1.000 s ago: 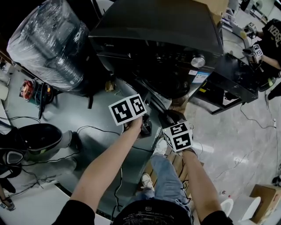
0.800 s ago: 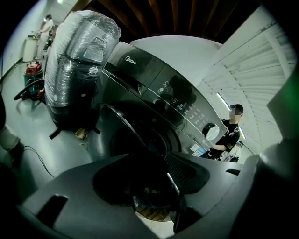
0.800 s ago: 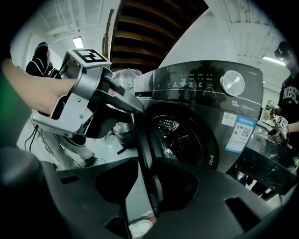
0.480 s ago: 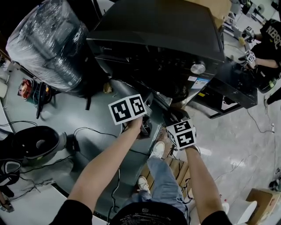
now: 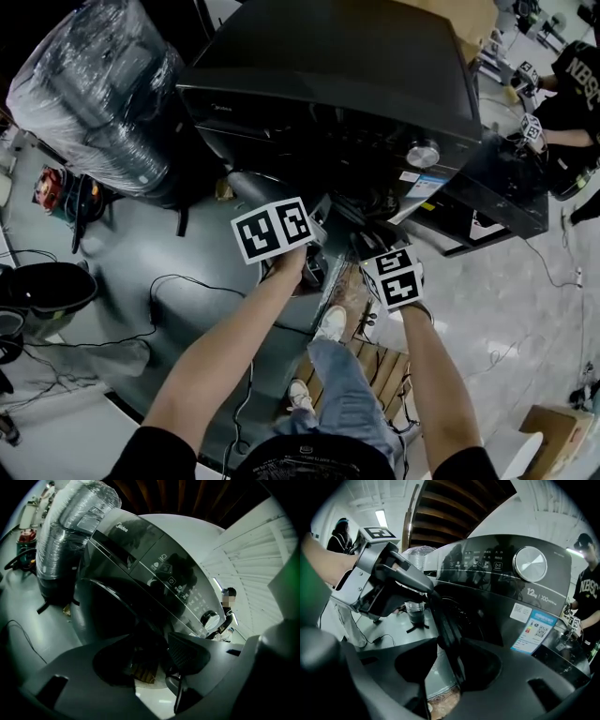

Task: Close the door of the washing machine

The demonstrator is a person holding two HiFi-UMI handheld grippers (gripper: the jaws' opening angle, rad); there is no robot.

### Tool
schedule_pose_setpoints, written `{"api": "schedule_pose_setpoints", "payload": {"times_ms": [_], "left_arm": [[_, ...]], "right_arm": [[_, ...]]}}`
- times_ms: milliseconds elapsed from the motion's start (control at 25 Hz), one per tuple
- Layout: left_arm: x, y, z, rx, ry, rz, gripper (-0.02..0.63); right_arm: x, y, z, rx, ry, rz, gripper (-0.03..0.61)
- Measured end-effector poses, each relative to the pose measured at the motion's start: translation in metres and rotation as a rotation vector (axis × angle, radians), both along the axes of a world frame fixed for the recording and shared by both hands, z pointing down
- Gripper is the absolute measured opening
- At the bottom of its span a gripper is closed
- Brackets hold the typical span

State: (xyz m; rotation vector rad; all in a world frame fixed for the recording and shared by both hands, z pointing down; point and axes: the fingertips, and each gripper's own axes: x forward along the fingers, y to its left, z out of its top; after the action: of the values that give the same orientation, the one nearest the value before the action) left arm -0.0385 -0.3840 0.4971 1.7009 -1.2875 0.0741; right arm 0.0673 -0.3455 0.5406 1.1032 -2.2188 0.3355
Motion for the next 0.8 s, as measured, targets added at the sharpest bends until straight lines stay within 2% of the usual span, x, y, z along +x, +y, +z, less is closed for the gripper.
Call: {"api": "schedule_pose_setpoints", "payload": {"times_ms": [800], "left_arm": [[0.013,-0.033,0.000,0.013,0.049,0.008,0.230]], "right_arm": [[0.015,-0.052,0.000,0.044,0.042,0.007,0.178]]}}
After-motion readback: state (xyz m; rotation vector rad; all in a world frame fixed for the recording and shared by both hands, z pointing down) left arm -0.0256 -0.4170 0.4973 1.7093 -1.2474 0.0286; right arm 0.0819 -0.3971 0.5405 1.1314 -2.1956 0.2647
